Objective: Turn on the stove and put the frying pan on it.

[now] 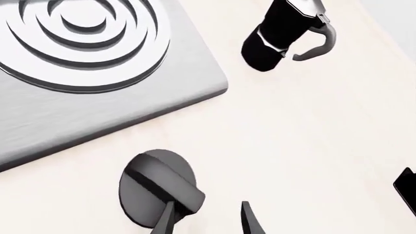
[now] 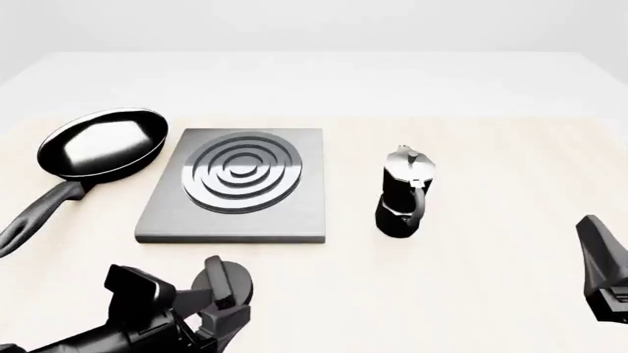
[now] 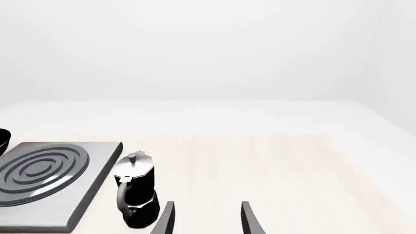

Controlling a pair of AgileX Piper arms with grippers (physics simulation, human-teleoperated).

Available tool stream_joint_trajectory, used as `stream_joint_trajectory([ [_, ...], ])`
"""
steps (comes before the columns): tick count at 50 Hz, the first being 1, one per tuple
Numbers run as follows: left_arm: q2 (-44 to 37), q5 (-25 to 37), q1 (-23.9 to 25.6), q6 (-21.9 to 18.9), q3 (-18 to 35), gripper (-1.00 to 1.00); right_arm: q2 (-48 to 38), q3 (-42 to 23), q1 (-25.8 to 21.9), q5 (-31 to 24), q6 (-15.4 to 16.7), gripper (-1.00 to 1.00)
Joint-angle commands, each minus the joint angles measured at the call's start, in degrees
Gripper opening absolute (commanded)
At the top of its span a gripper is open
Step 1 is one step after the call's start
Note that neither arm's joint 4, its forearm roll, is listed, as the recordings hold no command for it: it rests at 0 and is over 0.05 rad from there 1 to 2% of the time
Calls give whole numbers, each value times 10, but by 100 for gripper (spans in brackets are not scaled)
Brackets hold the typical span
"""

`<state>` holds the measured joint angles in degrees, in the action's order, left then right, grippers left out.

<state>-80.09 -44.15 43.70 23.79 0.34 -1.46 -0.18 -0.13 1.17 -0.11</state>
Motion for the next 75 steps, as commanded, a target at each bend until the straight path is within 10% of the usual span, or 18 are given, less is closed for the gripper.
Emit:
stream_joint_trajectory([
  [1,-36,-38,11,8,1,100,0,0,0,0,0,100],
  [45,-21,-7,7,-19,42,100,0,0,0,0,0,100],
  [67,340,391,-6,-130,145,100,0,0,0,0,0,100],
  [75,381,450,-27,-169,173,100,0,0,0,0,0,100],
])
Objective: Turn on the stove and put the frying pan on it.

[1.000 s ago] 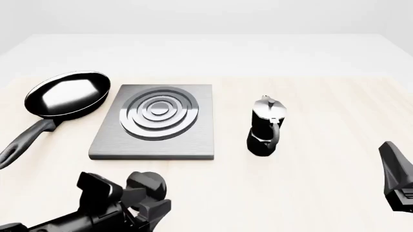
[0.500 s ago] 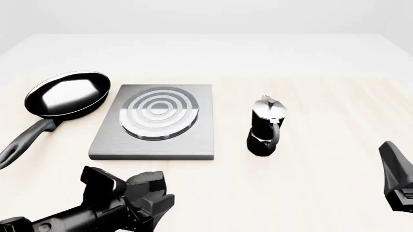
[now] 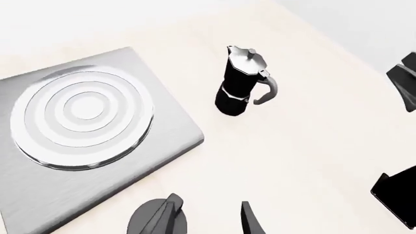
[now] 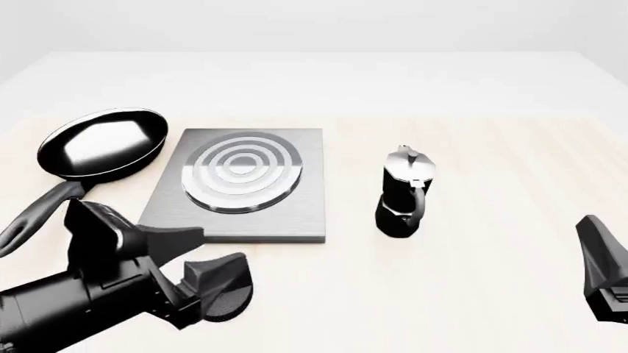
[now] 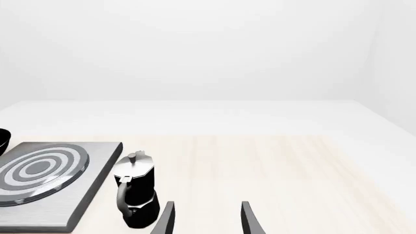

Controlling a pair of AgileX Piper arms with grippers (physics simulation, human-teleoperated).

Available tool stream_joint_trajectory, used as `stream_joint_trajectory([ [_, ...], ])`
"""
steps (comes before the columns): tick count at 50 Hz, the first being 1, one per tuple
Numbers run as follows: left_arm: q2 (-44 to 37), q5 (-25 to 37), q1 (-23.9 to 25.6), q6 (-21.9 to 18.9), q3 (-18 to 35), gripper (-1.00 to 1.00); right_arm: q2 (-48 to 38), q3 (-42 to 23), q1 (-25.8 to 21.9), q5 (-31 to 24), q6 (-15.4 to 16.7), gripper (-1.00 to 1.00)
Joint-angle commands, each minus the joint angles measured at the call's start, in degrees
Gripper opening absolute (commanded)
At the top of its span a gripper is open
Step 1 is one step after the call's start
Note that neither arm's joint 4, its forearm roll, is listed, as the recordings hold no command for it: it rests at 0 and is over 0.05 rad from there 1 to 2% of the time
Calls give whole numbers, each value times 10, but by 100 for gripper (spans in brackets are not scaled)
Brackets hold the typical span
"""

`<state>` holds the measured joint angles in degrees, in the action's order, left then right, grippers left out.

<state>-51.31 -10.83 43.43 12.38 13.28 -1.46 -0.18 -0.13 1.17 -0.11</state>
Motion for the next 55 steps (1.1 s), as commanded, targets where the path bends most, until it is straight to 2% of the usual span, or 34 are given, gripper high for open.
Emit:
stream_joint_trajectory([
  [1,114,132,-28,-51,50,100,0,0,0,0,0,100],
  [6,152,185,-59,-75,76,100,0,0,0,0,0,100],
  [9,158,197,-61,-75,82,100,0,0,0,0,0,100],
  [12,168,217,-81,-104,91,100,0,0,0,0,0,100],
  [19,207,257,-112,-111,113,100,0,0,0,0,0,100],
  [35,205,291,-150,-128,133,100,0,0,0,0,0,100],
  [48,247,358,-233,-147,160,100,0,0,0,0,0,100],
  [55,261,379,-257,-150,174,100,0,0,0,0,0,100],
])
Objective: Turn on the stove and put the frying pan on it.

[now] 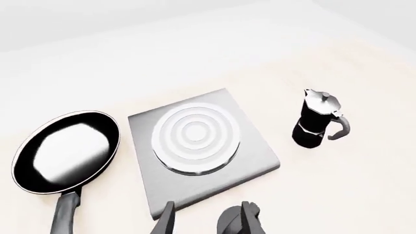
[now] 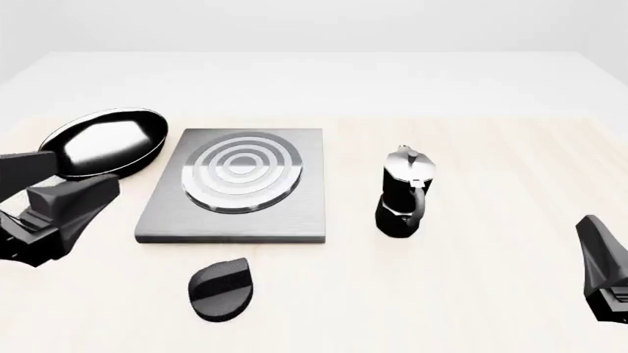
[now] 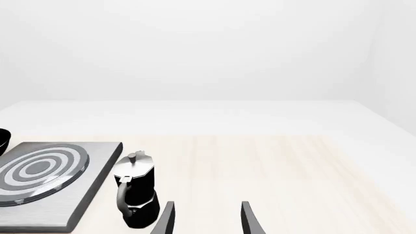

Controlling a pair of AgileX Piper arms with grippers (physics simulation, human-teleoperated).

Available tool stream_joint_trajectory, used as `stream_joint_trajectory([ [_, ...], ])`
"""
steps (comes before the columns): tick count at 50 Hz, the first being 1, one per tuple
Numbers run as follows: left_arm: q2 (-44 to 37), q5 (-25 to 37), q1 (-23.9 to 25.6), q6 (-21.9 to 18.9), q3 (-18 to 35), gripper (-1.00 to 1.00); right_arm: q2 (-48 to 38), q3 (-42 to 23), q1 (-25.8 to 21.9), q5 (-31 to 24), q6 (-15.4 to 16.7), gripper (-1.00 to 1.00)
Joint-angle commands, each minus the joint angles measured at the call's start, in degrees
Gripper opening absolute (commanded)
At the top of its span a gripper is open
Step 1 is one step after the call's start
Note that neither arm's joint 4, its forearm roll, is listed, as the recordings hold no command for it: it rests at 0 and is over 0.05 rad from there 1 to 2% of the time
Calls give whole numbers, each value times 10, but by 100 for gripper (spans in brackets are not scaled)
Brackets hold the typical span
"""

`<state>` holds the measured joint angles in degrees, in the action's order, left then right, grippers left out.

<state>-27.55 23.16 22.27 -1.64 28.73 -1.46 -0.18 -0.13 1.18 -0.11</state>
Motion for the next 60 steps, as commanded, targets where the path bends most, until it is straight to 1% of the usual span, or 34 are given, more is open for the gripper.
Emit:
stream_joint_trajectory([
  [1,23,40,-49,-13,19,100,0,0,0,0,0,100],
  [16,24,64,-82,-21,34,100,0,0,0,0,0,100],
  [17,23,66,-88,-28,33,100,0,0,0,0,0,100],
  [18,24,67,-86,-27,35,100,0,0,0,0,0,100],
  [23,24,78,-96,-31,50,100,0,0,0,0,0,100],
  [27,13,73,-105,-33,59,100,0,0,0,0,0,100],
  [33,-13,56,-119,-42,56,100,0,0,0,0,0,100],
  [36,-27,51,-129,-48,64,100,0,0,0,0,0,100],
  [37,-32,45,-153,-66,69,100,0,0,0,0,0,100],
  [45,-55,49,-167,-60,98,100,0,0,0,0,0,100],
  [51,-65,62,-184,-67,119,100,0,0,0,0,0,100],
  [52,-69,63,-198,-60,124,100,0,0,0,0,0,100],
  [54,-70,71,-194,-57,134,100,0,0,0,0,0,100],
  [56,-78,77,-201,-68,141,100,0,0,0,0,0,100],
  [60,-92,87,-206,-72,165,100,0,0,0,0,0,100],
])
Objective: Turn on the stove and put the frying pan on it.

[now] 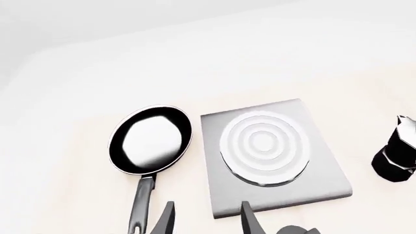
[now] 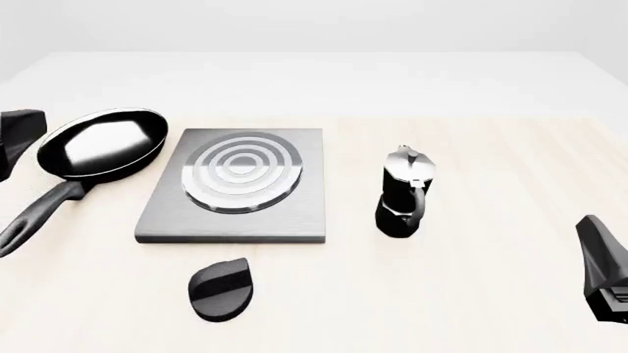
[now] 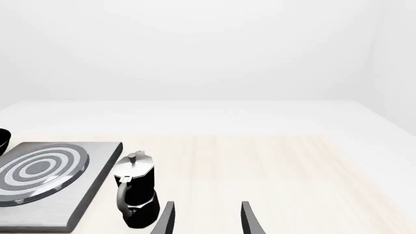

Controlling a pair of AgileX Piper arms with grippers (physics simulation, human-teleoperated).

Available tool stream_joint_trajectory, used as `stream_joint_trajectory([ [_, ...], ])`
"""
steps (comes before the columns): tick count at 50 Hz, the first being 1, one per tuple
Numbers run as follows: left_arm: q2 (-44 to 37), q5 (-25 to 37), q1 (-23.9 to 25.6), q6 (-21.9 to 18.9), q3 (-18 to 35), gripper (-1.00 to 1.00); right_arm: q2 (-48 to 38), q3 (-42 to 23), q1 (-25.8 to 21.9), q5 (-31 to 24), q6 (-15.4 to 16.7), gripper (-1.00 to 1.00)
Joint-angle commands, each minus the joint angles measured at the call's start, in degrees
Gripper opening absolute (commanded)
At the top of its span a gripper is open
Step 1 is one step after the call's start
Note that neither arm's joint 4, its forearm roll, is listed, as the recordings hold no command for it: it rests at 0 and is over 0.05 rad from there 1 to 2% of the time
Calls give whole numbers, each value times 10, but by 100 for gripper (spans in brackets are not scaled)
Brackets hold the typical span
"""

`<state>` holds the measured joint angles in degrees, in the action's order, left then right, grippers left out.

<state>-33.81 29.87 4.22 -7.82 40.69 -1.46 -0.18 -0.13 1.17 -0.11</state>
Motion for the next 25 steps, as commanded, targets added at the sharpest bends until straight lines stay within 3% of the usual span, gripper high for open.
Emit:
stream_joint_trajectory([
  [1,-32,22,-24,-7,50,100,0,0,0,0,0,100],
  [11,-73,22,-46,-15,62,100,0,0,0,0,0,100],
  [13,-78,23,-46,13,71,100,0,0,0,0,0,100],
  [25,-118,24,-67,-5,92,100,0,0,0,0,0,100],
])
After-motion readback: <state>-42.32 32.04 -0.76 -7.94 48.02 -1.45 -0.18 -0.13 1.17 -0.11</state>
